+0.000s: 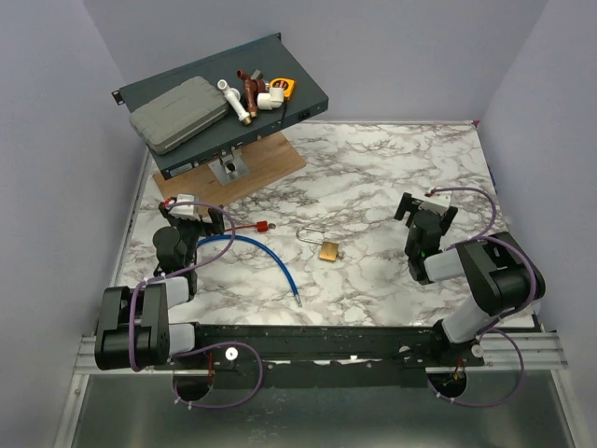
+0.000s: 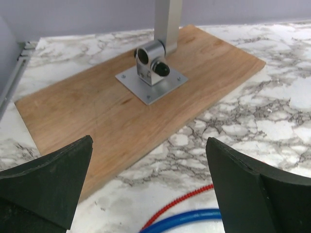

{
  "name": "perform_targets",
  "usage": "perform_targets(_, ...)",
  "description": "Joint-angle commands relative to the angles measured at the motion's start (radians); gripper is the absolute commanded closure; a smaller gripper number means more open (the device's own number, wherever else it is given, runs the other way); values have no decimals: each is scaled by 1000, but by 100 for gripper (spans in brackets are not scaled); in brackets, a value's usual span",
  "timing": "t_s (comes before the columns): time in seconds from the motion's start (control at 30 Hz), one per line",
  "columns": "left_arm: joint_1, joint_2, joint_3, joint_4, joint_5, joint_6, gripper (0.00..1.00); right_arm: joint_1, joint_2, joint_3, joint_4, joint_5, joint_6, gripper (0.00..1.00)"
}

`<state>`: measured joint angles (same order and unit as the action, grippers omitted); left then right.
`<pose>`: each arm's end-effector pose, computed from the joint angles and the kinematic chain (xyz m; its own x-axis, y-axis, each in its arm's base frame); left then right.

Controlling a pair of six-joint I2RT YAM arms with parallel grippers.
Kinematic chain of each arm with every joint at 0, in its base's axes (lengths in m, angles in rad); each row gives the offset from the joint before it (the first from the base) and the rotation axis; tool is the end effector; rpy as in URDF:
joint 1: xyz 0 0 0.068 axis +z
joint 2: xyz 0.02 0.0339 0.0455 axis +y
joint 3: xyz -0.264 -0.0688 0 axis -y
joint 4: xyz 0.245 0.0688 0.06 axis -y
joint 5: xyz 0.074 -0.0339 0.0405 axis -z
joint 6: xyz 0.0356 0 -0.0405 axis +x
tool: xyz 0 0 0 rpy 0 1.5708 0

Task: Unlock with the key
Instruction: Reset both arms

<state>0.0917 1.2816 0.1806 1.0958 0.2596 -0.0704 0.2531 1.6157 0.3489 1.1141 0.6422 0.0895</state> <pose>0.2175 0.0108 0.1747 -0.0169 -0.0698 -0.9974 0.1663 0.9835 -0.0717 0.2607 0.0454 0.1458 -0.1134 0.0446 -0.9926 0.3843 0.9232 -0.0024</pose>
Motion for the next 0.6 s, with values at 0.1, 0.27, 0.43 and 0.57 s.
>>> perform_targets(0.1,-30,-7,46,-2,-68,25,2,-9,-3,-4,46,-100,-29,0)
perform_targets(0.27,-30,-5,45,7,-69,26,2,-9,-68,-144,213,-157,-31,0)
perform_targets(0.43,-30,-5,45,9,-69,26,2,-59,-21,-83,160,-262,-12,0)
perform_targets(0.57,-30,-5,45,9,-69,25,1,-156,5,-132,237,-463,2,0)
